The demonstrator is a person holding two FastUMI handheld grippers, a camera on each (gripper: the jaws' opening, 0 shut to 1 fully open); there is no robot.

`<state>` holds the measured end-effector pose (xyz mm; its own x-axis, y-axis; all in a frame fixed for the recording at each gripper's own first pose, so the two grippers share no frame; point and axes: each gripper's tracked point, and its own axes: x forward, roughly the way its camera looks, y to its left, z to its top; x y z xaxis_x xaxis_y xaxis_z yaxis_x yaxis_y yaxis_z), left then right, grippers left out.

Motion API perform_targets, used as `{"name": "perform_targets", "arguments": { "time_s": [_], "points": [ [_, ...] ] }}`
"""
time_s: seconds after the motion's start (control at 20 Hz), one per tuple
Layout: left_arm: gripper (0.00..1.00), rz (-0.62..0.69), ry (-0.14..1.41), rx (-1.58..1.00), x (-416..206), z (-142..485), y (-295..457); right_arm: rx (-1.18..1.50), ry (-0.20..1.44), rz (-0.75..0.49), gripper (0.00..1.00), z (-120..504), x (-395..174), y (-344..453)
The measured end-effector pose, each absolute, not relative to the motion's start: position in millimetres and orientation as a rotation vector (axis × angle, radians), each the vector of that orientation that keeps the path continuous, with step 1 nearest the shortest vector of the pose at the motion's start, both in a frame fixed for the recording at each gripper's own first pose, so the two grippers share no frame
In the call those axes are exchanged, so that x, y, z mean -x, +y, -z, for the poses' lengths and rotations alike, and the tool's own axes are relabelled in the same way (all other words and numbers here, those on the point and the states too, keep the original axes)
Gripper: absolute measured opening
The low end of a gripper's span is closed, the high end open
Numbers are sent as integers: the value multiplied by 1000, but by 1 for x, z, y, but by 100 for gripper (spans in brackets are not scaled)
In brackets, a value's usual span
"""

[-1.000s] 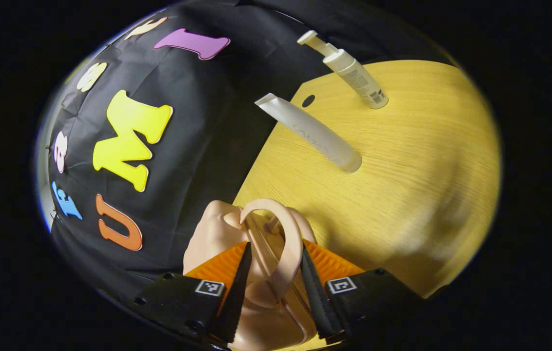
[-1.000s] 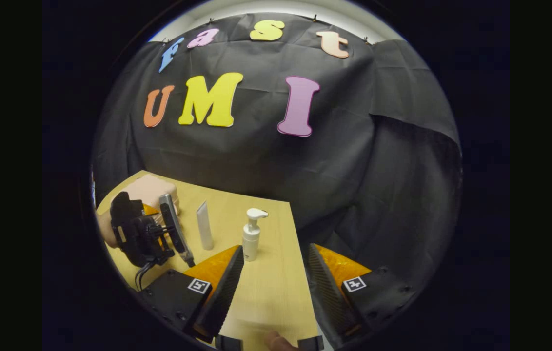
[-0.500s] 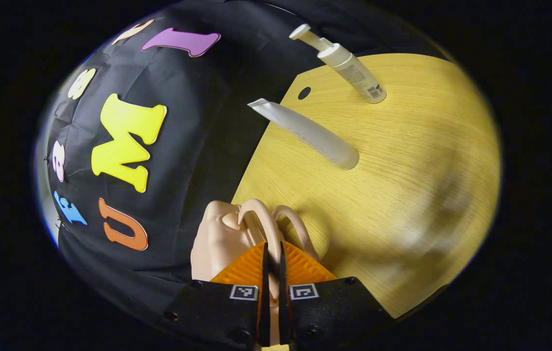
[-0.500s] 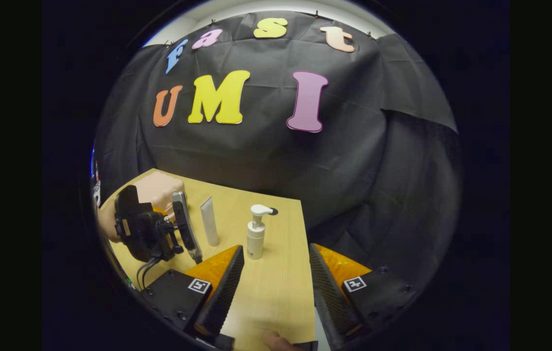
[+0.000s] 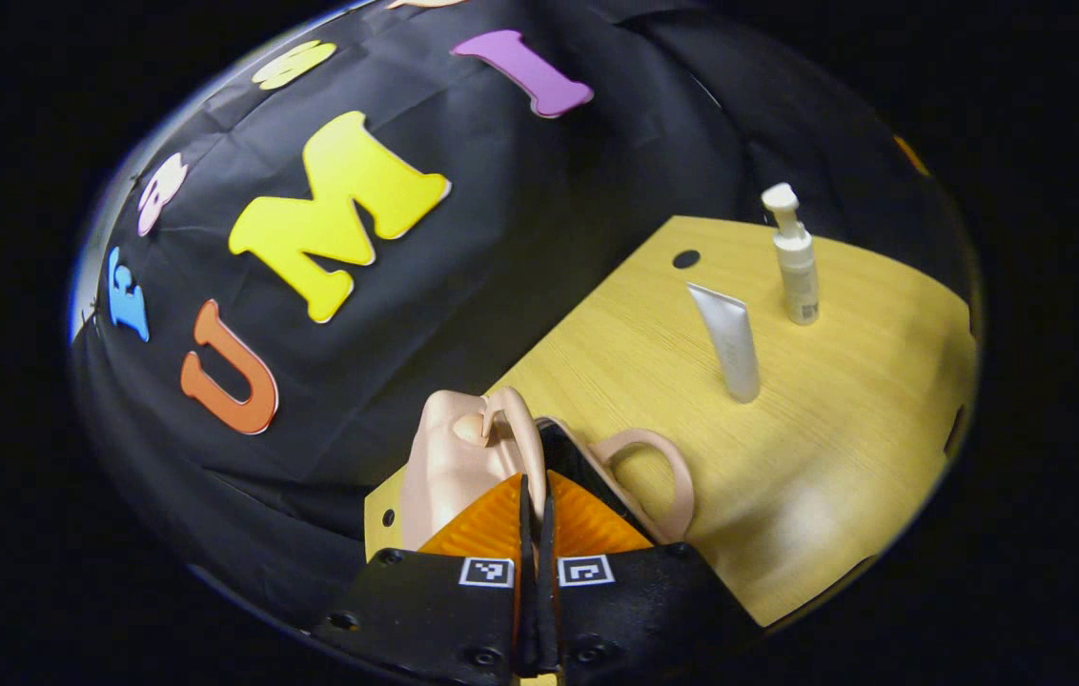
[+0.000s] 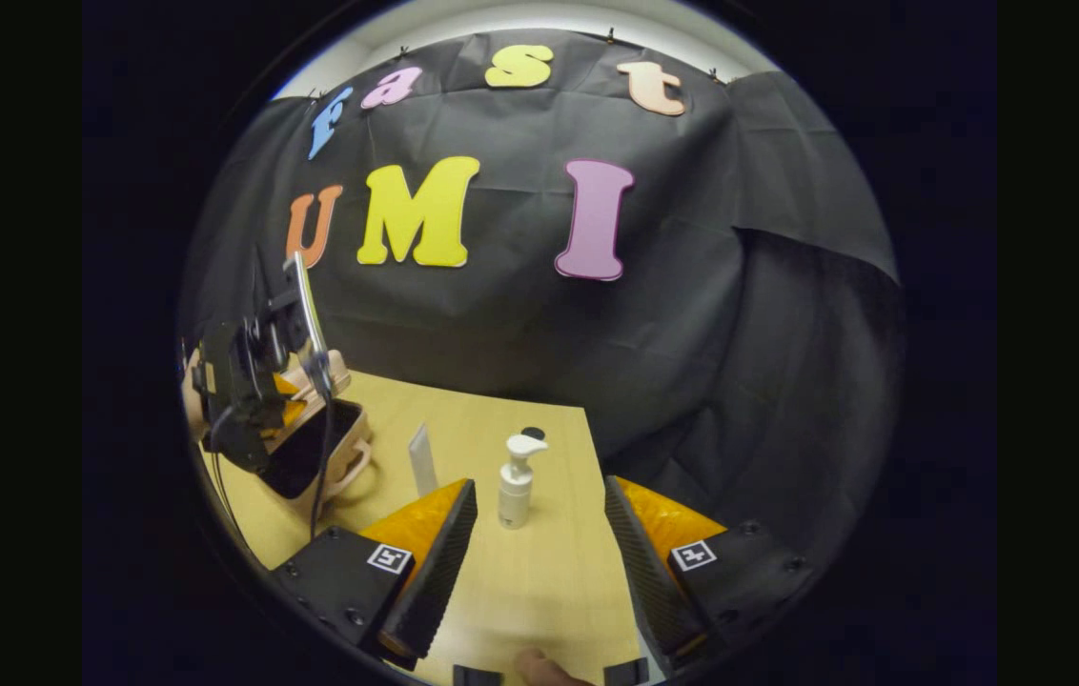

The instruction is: First open the suitcase, pack the skin care products into it, and then close the suitcase.

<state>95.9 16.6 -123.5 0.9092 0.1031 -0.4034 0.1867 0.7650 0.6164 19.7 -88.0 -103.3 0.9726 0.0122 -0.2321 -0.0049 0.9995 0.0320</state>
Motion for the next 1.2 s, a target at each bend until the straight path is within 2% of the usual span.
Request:
{"name": "perform_targets", "arguments": {
  "time_s": [0.3, 0.6, 0.9, 1.1, 1.2],
  "points": [
    [2, -24, 329, -468, -91, 43, 114, -57, 217, 20, 80, 73, -13, -33],
    [2, -161, 294, -352, -95, 19, 275, -51, 196, 92, 80, 52, -6, 12],
    [3, -241, 402, -123, -91, 96, 419, -25, 208, 131, 80, 44, 2, 58],
    [3, -232, 475, -5, -121, 188, 459, 20, 217, 147, 80, 44, 16, 78],
    [3, -228, 514, 45, -121, 213, 469, 36, 229, 155, 80, 47, 21, 83]
  ]
}}
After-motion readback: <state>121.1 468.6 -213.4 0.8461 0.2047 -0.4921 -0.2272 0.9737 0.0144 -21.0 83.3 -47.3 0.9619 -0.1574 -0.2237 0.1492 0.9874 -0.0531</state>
